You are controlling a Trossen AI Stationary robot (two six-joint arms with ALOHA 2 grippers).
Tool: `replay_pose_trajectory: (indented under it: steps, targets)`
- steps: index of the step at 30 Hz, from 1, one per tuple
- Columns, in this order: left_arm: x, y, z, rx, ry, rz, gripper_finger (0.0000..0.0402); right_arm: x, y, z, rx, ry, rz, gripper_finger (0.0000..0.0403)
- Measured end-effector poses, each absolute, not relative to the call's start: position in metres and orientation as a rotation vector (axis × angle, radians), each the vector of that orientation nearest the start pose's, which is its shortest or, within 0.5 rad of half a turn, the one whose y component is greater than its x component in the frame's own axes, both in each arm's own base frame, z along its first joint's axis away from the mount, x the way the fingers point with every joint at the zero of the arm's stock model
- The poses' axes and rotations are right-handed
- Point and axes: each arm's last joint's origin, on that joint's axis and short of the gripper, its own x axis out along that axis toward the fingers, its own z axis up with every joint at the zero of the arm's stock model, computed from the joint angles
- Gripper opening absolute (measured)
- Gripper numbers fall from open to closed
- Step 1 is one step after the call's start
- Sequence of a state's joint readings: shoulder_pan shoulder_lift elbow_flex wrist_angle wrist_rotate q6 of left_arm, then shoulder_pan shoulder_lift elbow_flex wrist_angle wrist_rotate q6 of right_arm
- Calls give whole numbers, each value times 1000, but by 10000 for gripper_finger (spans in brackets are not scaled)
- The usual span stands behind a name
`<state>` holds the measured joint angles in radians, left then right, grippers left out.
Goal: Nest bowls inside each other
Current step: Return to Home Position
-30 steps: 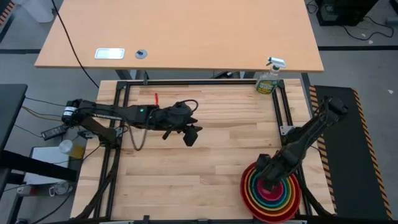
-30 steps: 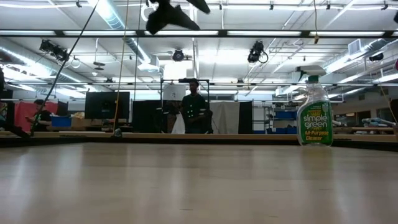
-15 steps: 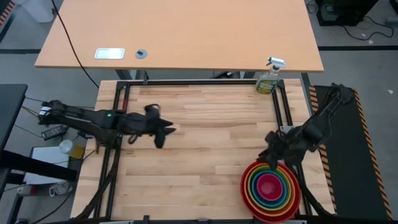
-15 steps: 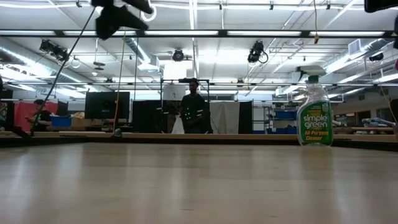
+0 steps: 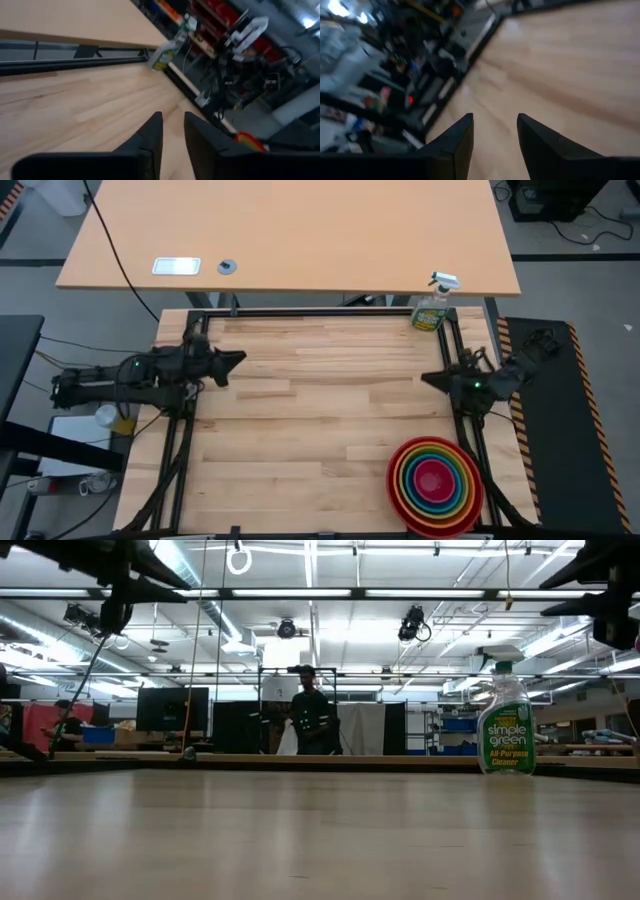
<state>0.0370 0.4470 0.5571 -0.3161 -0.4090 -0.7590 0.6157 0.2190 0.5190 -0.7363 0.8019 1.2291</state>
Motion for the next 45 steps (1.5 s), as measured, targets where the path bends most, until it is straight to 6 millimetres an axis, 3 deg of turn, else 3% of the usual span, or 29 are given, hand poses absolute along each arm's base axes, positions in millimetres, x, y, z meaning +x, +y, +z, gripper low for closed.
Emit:
replay_pose_trajectory:
  steps: [10, 17, 31, 45]
  targets:
    - [94, 23, 235, -807, -62, 547, 6, 31, -7, 257, 878, -9, -384, 160]
    - [95, 22, 200, -919, -56, 548, 4, 28, -9, 251, 864, 47, -423, 160]
    - [103, 21, 159, -1014, -30, 497, 3, 40, -1, 221, 885, 104, -466, 160]
    - [104, 23, 158, -1007, -65, 531, 2, 67, 16, 180, 941, 85, -410, 160]
